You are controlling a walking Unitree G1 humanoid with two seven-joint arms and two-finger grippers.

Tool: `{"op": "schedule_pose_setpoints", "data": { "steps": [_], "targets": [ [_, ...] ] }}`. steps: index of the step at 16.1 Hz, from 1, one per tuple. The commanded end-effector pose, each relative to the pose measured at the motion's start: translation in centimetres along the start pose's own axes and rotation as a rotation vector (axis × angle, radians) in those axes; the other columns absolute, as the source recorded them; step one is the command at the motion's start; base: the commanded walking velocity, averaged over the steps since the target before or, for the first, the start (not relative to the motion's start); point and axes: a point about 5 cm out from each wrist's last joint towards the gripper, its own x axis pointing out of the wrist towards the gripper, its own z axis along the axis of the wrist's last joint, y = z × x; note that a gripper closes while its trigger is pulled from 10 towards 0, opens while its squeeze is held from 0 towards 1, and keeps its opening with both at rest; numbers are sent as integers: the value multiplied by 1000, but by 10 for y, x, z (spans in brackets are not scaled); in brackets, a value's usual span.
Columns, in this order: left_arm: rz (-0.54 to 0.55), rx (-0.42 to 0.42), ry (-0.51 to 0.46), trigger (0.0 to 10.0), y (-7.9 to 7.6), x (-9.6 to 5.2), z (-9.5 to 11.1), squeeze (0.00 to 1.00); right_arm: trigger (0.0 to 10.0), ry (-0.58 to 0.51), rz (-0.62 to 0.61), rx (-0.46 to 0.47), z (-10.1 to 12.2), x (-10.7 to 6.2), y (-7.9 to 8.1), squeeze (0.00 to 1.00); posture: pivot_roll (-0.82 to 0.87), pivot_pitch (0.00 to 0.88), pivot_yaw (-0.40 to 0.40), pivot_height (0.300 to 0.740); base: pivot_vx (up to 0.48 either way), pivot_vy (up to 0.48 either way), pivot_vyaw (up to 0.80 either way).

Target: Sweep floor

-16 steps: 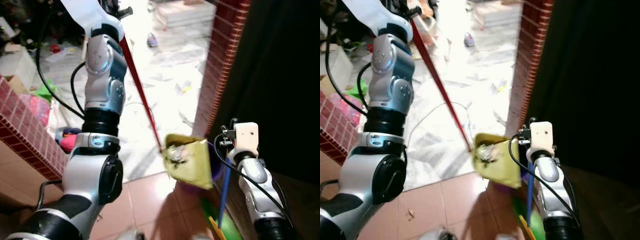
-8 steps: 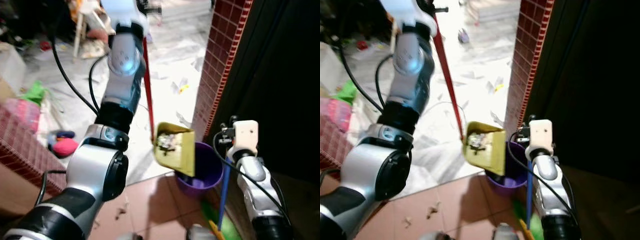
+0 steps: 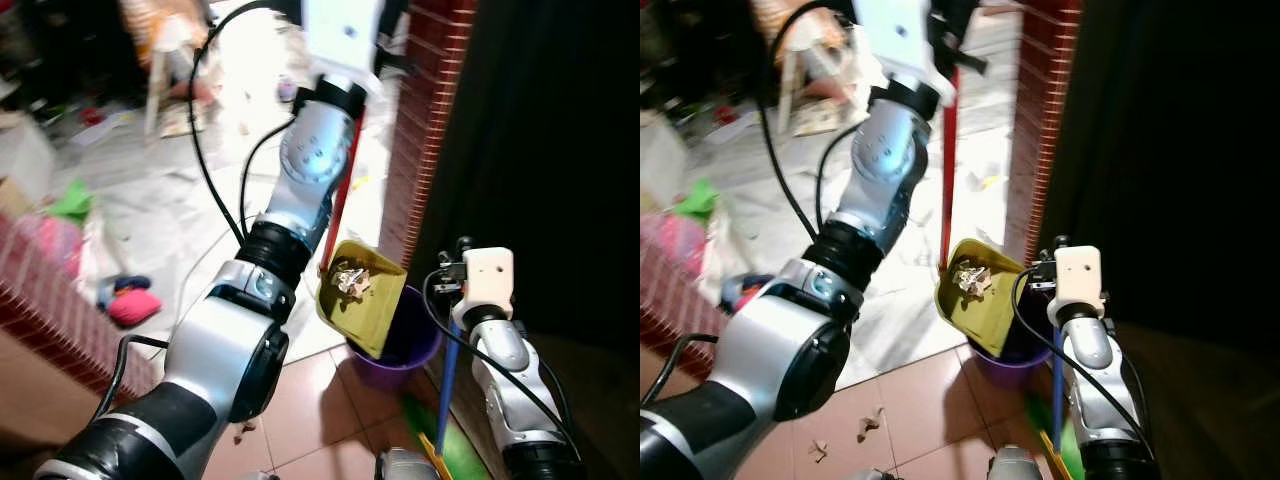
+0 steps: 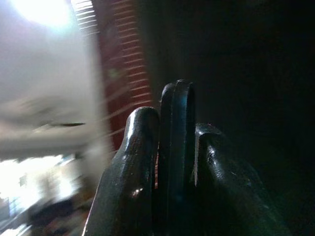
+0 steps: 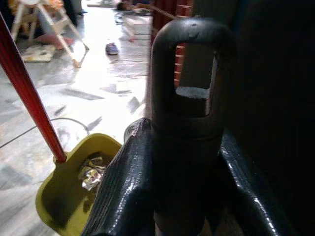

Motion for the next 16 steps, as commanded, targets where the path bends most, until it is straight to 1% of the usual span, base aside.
{"op": "schedule_pose_setpoints", "data": {
  "steps": [1, 2, 3, 4, 6, 7, 8, 9, 10, 11, 12, 13, 14, 15, 16],
  "targets": [
    [-176, -45, -98, 10000, -36, -2, 13, 0, 10000, 3, 1, 14, 0, 0, 2, 0, -172, 0, 113, 740, 0, 0, 0],
    [-251, -33, -144, 10000, -48, -8, 18, 0, 10000, 3, -1, 15, 0, -1, 2, 0, -172, 0, 113, 740, 0, 0, 0],
    [-313, -3, -177, 10000, -56, -16, 19, 0, 10000, 1, -2, 15, 0, 0, 2, 0, -167, 0, 108, 740, 0, 0, 0],
    [-348, -1, -191, 10000, -60, -21, 19, 0, 10000, 0, -2, 14, 0, 0, 1, 0, -167, 0, 108, 740, 0, 0, 0],
    [-348, 7, -192, 10000, -58, -22, 19, 0, 10000, -2, 0, 13, 1, 1, 1, 0, -165, 0, 105, 740, 0, 0, 0],
    [-258, 50, -193, 10000, -42, -15, 22, 0, 10000, -3, 1, 11, 1, 2, 1, 0, -164, 0, 102, 740, 0, 0, 0],
    [-191, 62, -194, 10000, -27, -6, 27, 0, 10000, -12, -1, 7, 2, 3, 1, 0, -163, 0, 99, 740, 0, 0, 0],
    [-167, 57, -197, 10000, -19, -1, 31, 0, 10000, -16, 1, 3, 3, 3, 1, 0, -163, 0, 97, 740, 0, 0, 0],
    [-161, 84, -236, 10000, -14, 3, 38, 0, 10000, -24, 0, 2, 4, 3, 0, 0, -161, 0, 92, 740, 0, 0, 0],
    [-166, 87, -245, 10000, -14, 4, 40, 0, 10000, -26, 2, 1, 4, 3, 0, 0, -157, 0, 87, 740, 0, 0, 0],
    [-232, 36, -234, 10000, -30, -1, 37, 0, 10000, -22, 11, -3, 4, 4, 1, 0, -152, 0, 84, 740, 0, 0, 0],
    [-298, -16, -227, 10000, -52, -14, 36, 0, 10000, -24, 14, -5, 4, 6, 2, 0, -153, 0, 83, 740, 0, 0, 0],
    [-333, -63, -211, 10000, -65, -24, 34, 0, 10000, -25, 14, -5, 5, 7, 2, 0, -153, 0, 83, 740, 0, 0, 0],
    [-415, -58, -205, 10000, -78, -34, 31, 0, 10000, -27, 12, -6, 5, 7, 1, 0, -153, 0, 79, 740, 0, 0, 0],
    [-441, -62, -191, 10000, -80, -36, 29, 0, 10000, -28, 12, -7, 5, 7, 1, 0, -153, 0, 79, 740, 0, 0, 0]
  ]
}}
